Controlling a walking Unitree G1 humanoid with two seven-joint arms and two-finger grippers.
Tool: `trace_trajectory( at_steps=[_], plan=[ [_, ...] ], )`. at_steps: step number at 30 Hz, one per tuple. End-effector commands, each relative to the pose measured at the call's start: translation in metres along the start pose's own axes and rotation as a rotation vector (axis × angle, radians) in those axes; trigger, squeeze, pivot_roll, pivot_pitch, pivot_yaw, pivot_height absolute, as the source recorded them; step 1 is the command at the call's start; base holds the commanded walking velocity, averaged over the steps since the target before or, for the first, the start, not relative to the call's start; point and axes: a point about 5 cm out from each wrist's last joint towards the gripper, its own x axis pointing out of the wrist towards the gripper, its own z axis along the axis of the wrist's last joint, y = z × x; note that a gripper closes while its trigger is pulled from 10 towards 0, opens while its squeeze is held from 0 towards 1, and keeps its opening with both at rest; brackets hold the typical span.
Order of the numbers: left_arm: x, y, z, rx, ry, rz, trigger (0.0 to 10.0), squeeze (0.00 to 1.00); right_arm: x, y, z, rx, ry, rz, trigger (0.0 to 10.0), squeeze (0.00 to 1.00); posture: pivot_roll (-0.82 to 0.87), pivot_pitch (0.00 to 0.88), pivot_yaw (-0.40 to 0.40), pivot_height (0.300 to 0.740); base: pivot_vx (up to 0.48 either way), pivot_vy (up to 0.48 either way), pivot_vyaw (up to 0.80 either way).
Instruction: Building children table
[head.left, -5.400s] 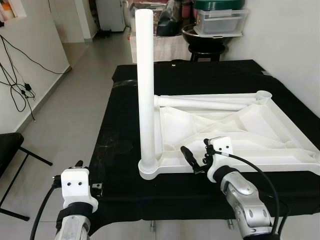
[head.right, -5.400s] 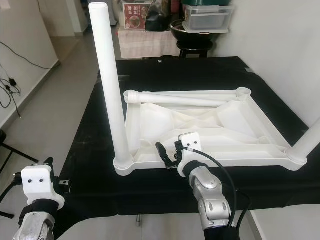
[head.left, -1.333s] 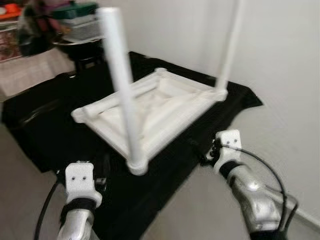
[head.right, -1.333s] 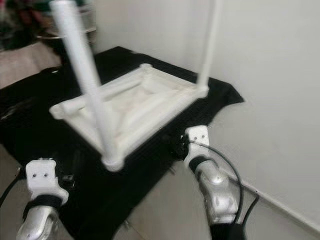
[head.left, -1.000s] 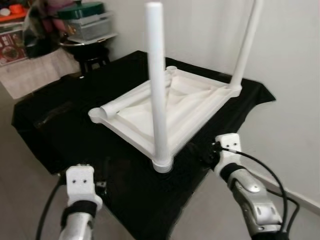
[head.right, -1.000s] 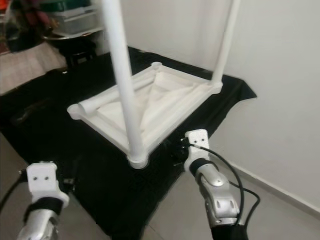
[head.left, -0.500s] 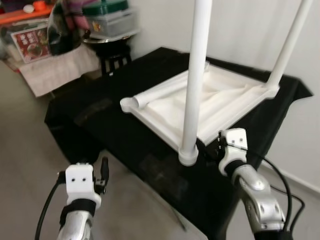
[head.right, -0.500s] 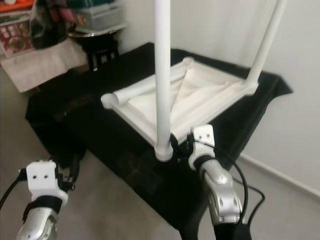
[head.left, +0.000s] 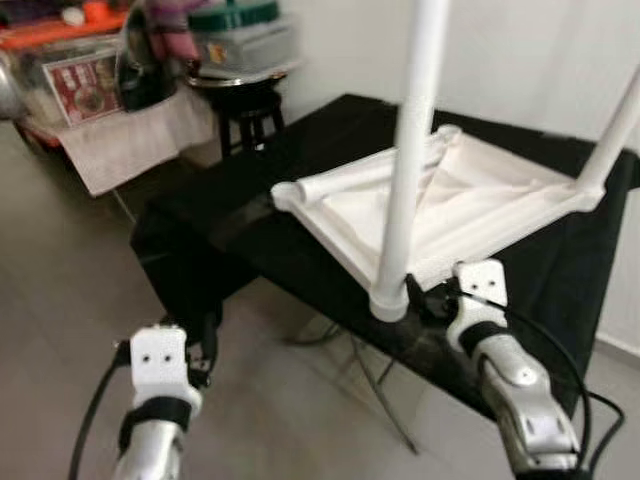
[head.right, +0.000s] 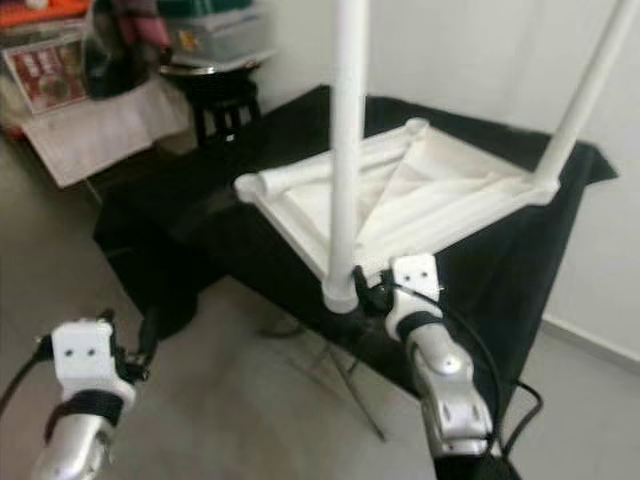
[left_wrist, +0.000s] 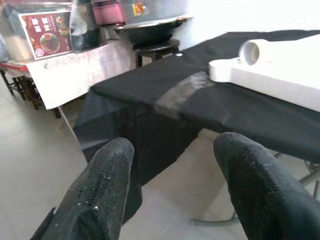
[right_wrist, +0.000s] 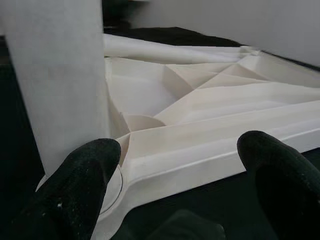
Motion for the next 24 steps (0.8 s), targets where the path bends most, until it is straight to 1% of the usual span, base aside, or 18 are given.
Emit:
trace_trajectory(
  at_steps=[1, 3, 5, 8, 9, 10, 11, 12, 13, 14, 15, 16, 17, 18, 21, 22, 23, 24],
  plan=[
    [-0.002, 0.006, -0.003, 0.018, 0.015, 0.014, 10.0, 0.0, 0.002, 0.013, 0.013, 0.004, -0.048, 0.049, 10.0, 0.0, -0.01, 0.053, 0.009, 0.74, 0.0, 0.0, 0.0],
    [-0.003, 0.007, -0.003, 0.014, 0.012, 0.013, 10.0, 0.0, 0.001, 0.004, 0.021, 0.016, -0.067, 0.02, 10.0, 0.0, -0.02, 0.056, 0.01, 0.74, 0.0, 0.0, 0.0],
    [-0.003, 0.007, -0.003, 0.013, 0.012, 0.012, 10.0, 0.0, 0.0, 0.002, 0.024, 0.025, -0.072, 0.014, 10.0, 0.0, -0.02, 0.056, 0.01, 0.74, 0.0, 0.0, 0.0],
    [-0.003, 0.007, -0.003, 0.01, 0.013, 0.01, 10.0, 0.0, -0.004, 0.004, 0.024, 0.025, -0.061, 0.044, 10.0, 0.0, -0.02, 0.056, 0.012, 0.74, 0.0, 0.0, 0.0],
    [-0.003, 0.007, -0.003, 0.006, 0.014, 0.005, 10.0, 0.0, -0.011, 0.007, 0.022, 0.012, -0.044, 0.073, 10.0, 0.0, -0.02, 0.057, 0.012, 0.74, 0.0, 0.0, 0.0],
    [-0.003, 0.007, -0.003, 0.006, 0.014, 0.005, 10.0, 0.0, -0.011, 0.007, 0.022, 0.012, -0.044, 0.073, 10.0, 0.0, -0.02, 0.057, 0.012, 0.74, 0.0, 0.0, 0.0],
    [-0.003, 0.007, -0.003, 0.001, 0.015, -0.001, 10.0, 0.0, -0.019, 0.01, 0.017, -0.001, -0.02, 0.094, 10.0, 0.0, -0.03, 0.058, 0.011, 0.74, 0.0, 0.0, 0.0],
    [-0.003, 0.007, -0.003, 0.001, 0.015, -0.001, 10.0, 0.0, -0.019, 0.01, 0.017, -0.001, -0.02, 0.094, 10.0, 0.0, -0.03, 0.058, 0.011, 0.74, 0.0, 0.0, 0.0],
    [-0.003, 0.007, -0.003, -0.008, 0.017, -0.008, 10.0, 0.0, -0.027, 0.007, 0.011, -0.03, 0.015, 0.091, 10.0, 0.0, -0.03, 0.059, 0.014, 0.74, 0.0, 0.0, 0.0],
    [-0.003, 0.006, -0.003, -0.015, 0.019, -0.014, 10.0, 0.0, -0.03, -0.001, 0.007, -0.041, 0.044, 0.052, 10.0, 0.0, -0.03, 0.062, 0.013, 0.74, 0.0, 0.0, 0.0],
    [-0.003, 0.006, -0.003, -0.015, 0.019, -0.014, 10.0, 0.0, -0.03, -0.001, 0.007, -0.041, 0.044, 0.052, 10.0, 0.0, -0.03, 0.062, 0.013, 0.74, 0.0, 0.0, 0.0],
    [-0.003, 0.006, -0.003, -0.021, 0.019, -0.017, 10.0, 0.0, -0.031, -0.008, 0.005, -0.043, 0.06, 0.021, 10.0, 0.0, -0.03, 0.062, 0.012, 0.74, 0.0, 0.0, 0.0],
    [-0.003, 0.006, -0.003, -0.021, 0.019, -0.017, 10.0, 0.0, -0.031, -0.008, 0.005, -0.043, 0.06, 0.021, 10.0, 0.0, -0.03, 0.062, 0.012, 0.74, 0.0, 0.0, 0.0],
    [-0.003, 0.006, -0.003, -0.026, 0.02, -0.021, 10.0, 0.0, -0.032, -0.013, 0.005, -0.037, 0.068, 0.001, 10.0, 0.0, -0.03, 0.062, 0.012, 0.74, 0.0, 0.0, 0.0],
    [-0.003, 0.006, -0.003, -0.033, 0.021, -0.026, 10.0, 0.0, -0.031, -0.016, 0.008, -0.018, 0.059, -0.001, 10.0, 0.0, -0.04, 0.062, 0.013, 0.74, 0.0, 0.0, 0.0],
    [-0.003, 0.005, -0.004, -0.042, 0.022, -0.033, 10.0, 0.0, -0.032, -0.015, 0.011, 0.009, 0.051, 0.028, 10.0, 0.0, -0.04, 0.062, 0.013, 0.74, 0.0, 0.0, 0.0],
    [-0.003, 0.005, -0.004, -0.042, 0.022, -0.033, 10.0, 0.0, -0.032, -0.015, 0.011, 0.009, 0.051, 0.028, 10.0, 0.0, -0.04, 0.062, 0.013, 0.74, 0.0, 0.0, 0.0],
    [-0.002, 0.005, -0.004, -0.05, 0.023, -0.039, 10.0, 0.0, -0.034, -0.009, 0.012, 0.028, 0.052, 0.091, 10.0, 0.0, -0.04, 0.06, 0.012, 0.74, 0.0, 0.0, 0.0]
  ],
)
